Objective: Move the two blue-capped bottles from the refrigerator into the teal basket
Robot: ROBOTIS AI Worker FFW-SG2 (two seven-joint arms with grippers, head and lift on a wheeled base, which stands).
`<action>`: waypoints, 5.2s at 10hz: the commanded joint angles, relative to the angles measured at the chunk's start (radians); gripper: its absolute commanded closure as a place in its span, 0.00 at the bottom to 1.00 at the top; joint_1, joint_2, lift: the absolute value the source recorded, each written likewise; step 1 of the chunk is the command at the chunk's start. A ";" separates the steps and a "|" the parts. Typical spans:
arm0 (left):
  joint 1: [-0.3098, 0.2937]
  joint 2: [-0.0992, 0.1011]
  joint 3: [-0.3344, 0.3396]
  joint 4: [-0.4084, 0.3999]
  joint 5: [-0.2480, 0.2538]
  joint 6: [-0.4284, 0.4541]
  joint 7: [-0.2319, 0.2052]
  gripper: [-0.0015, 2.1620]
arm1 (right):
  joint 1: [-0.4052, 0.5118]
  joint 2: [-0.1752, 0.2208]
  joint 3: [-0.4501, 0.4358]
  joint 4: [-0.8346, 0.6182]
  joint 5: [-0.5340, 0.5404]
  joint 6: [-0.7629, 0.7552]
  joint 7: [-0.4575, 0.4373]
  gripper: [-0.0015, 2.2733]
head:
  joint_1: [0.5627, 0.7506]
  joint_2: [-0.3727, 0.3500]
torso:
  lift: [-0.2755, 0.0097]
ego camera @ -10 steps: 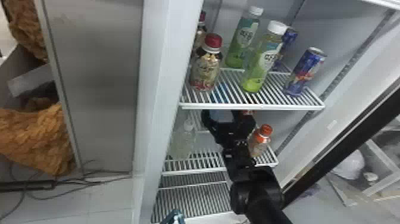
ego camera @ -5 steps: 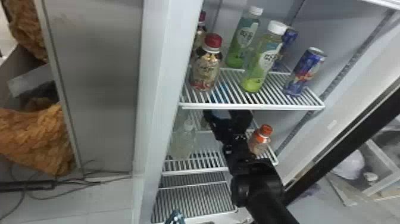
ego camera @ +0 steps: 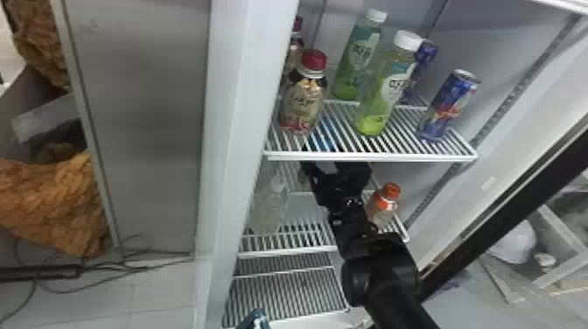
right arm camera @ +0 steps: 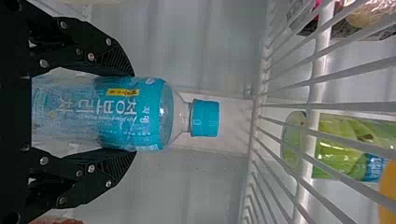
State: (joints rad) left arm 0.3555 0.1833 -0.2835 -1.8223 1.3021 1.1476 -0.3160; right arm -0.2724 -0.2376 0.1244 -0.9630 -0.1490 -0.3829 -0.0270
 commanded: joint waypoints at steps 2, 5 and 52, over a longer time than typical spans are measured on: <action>0.005 0.001 0.004 0.000 0.000 -0.001 0.000 0.53 | 0.061 0.004 -0.037 -0.074 0.032 0.005 0.013 0.26 | 0.70 0.03 | 0.48; 0.010 0.002 0.007 0.000 0.000 -0.001 -0.002 0.53 | 0.162 0.006 -0.114 -0.211 0.080 0.061 0.053 0.26 | 0.70 0.03 | 0.48; 0.035 0.004 0.017 -0.002 -0.001 0.003 -0.009 0.53 | 1.085 0.198 -0.364 -1.088 -0.061 -0.012 0.360 0.04 | 0.70 0.03 | 0.48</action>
State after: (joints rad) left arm 0.3926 0.1873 -0.2656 -1.8248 1.3008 1.1515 -0.3251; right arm 0.8423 -0.0409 -0.2394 -2.1086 -0.2242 -0.3205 0.3325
